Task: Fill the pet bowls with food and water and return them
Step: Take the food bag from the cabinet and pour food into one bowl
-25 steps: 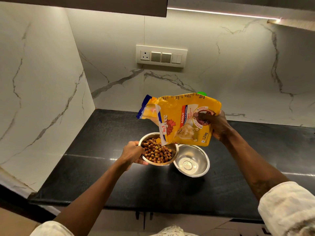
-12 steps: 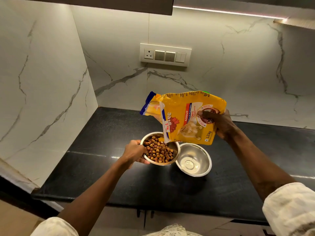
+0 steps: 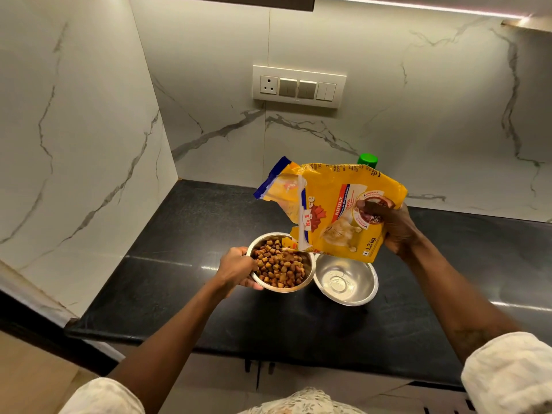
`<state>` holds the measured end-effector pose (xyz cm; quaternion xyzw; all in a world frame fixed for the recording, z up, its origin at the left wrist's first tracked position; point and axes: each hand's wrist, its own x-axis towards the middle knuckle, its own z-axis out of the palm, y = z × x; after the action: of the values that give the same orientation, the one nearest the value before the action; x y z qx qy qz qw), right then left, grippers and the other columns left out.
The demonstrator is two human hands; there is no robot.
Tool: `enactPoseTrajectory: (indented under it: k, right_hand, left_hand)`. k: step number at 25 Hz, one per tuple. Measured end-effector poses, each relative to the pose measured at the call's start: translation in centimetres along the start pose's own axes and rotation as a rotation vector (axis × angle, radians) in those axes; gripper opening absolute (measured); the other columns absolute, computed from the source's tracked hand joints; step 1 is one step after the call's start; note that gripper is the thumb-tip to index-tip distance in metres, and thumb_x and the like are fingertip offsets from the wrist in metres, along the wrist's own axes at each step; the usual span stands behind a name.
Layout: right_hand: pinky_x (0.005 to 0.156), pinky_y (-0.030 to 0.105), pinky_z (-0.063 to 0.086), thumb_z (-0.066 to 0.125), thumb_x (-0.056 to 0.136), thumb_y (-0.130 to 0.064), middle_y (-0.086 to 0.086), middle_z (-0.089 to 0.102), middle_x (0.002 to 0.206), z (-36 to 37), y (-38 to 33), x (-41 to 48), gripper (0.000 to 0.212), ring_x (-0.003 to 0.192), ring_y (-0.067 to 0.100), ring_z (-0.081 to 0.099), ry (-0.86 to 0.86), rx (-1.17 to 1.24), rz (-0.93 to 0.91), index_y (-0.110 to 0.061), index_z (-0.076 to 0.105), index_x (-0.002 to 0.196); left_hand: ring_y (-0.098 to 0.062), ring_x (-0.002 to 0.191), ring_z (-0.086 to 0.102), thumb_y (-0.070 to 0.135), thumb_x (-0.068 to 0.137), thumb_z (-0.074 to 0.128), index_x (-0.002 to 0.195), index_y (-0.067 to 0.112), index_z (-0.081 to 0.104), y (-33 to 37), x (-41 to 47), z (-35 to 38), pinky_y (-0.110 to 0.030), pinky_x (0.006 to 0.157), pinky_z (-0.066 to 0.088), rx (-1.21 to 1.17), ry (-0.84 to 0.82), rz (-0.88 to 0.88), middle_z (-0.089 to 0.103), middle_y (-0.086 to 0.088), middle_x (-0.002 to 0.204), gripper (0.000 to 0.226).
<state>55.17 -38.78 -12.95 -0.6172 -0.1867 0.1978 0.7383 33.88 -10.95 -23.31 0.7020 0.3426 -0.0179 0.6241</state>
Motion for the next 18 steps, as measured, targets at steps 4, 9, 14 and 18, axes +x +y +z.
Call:
enactPoseTrajectory:
  k: [4,9,14,18]
  right_hand:
    - [0.088,0.052,0.064,0.083,0.074,-0.003,0.016,0.078,0.118,0.0,1.5,-0.6,0.052,0.103,0.034,0.077,0.061,0.056,0.068,-0.016,0.072,0.123]
    - [0.093,0.057,0.060,0.080,0.075,-0.009,0.017,0.075,0.125,-0.6,3.4,-1.1,0.058,0.112,0.039,0.073,0.132,0.120,0.114,-0.012,0.068,0.132]
    - [0.089,0.054,0.063,0.078,0.076,-0.011,0.014,0.077,0.121,-0.3,4.0,-2.3,0.051,0.108,0.035,0.076,0.179,0.185,0.164,-0.017,0.071,0.125]
    - [0.097,0.062,0.056,0.073,0.087,-0.011,0.018,0.070,0.134,-0.3,5.0,-3.1,0.056,0.123,0.042,0.068,0.184,0.301,0.206,-0.015,0.061,0.142]
  left_hand:
    - [-0.032,0.081,0.080,-0.005,0.096,0.058,0.133,0.008,0.060,-1.2,0.2,-0.3,-0.039,0.060,0.065,-0.006,-0.003,-0.037,0.071,-0.019,0.111,0.039]
    - [-0.032,0.079,0.080,-0.006,0.095,0.057,0.130,0.007,0.063,-2.4,0.0,-0.4,-0.041,0.059,0.065,-0.012,0.004,-0.069,0.072,-0.018,0.107,0.038]
    - [-0.034,0.081,0.080,-0.006,0.095,0.057,0.132,0.008,0.061,-3.4,-0.3,-0.6,-0.046,0.063,0.067,-0.027,0.004,-0.081,0.072,-0.018,0.108,0.040]
    - [-0.033,0.087,0.079,0.002,0.094,0.063,0.133,0.016,0.062,-3.3,-0.9,-0.6,-0.047,0.070,0.067,0.104,0.024,-0.080,0.074,-0.015,0.106,0.041]
